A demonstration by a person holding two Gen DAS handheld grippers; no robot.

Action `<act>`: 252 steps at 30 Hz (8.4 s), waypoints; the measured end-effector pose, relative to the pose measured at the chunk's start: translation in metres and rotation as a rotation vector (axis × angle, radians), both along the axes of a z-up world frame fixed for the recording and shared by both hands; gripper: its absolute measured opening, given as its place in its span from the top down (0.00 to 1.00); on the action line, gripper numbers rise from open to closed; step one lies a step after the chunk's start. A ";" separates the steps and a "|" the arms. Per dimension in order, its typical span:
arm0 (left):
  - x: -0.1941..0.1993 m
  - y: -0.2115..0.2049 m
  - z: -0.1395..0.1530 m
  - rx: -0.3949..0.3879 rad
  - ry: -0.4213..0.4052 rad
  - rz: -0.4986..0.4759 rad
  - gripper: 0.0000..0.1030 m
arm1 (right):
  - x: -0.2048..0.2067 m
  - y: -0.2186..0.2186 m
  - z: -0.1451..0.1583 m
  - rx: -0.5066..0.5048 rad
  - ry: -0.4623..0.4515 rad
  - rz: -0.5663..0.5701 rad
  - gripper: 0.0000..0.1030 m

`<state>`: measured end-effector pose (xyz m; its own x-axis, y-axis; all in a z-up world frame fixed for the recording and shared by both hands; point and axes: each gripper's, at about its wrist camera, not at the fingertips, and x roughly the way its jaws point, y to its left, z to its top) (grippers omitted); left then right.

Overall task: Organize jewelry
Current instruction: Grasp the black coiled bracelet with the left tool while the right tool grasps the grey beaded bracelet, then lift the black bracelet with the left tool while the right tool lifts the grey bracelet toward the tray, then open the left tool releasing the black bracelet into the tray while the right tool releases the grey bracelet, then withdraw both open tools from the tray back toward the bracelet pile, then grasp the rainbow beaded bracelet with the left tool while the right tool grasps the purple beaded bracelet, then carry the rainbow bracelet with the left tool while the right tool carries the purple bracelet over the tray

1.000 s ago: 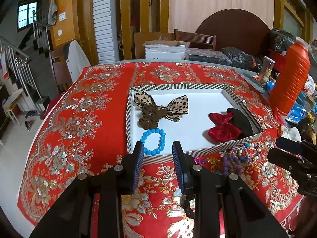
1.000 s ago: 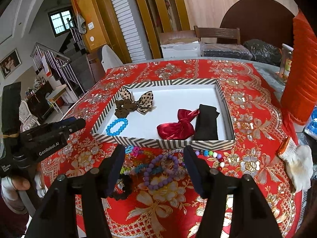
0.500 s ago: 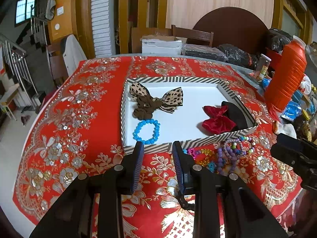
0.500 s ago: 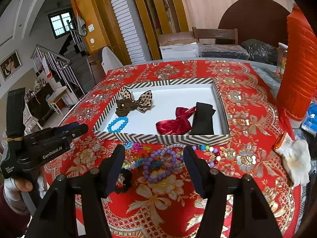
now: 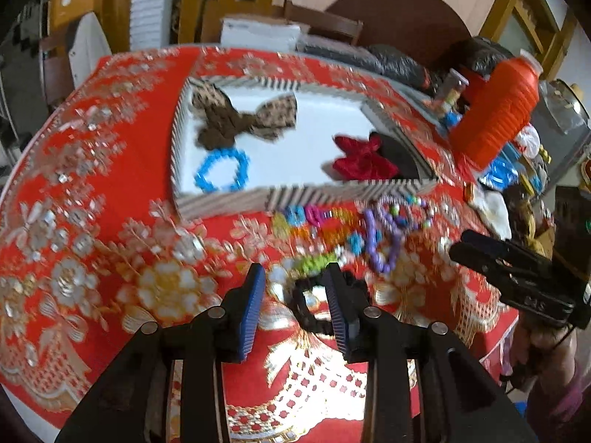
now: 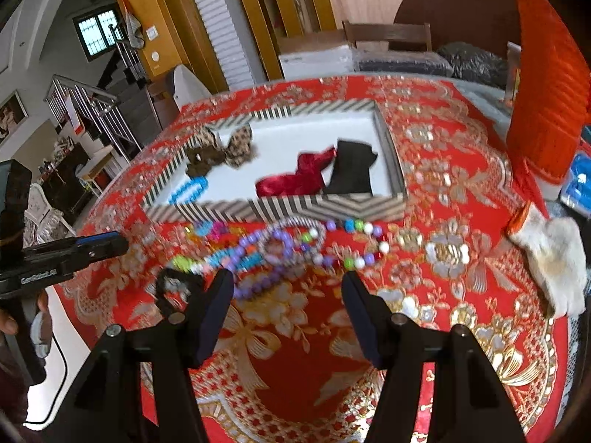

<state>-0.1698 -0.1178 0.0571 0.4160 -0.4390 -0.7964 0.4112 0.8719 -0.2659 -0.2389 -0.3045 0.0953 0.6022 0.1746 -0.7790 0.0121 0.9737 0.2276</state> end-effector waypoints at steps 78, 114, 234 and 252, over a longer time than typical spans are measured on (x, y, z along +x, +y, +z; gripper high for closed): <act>0.073 -0.012 0.045 0.015 -0.176 0.052 0.96 | 0.059 0.023 0.062 -0.078 -0.143 0.146 0.93; 0.149 -0.029 -0.023 0.039 -0.048 0.129 0.96 | 0.254 -0.008 -0.032 -0.251 0.122 0.217 0.93; 0.064 -0.010 -0.038 -0.126 0.127 0.148 0.93 | 0.045 0.024 -0.039 -0.049 0.030 0.081 0.91; 0.051 -0.007 0.049 -0.129 -0.057 0.090 0.94 | 0.023 0.019 0.043 -0.001 -0.139 0.106 0.91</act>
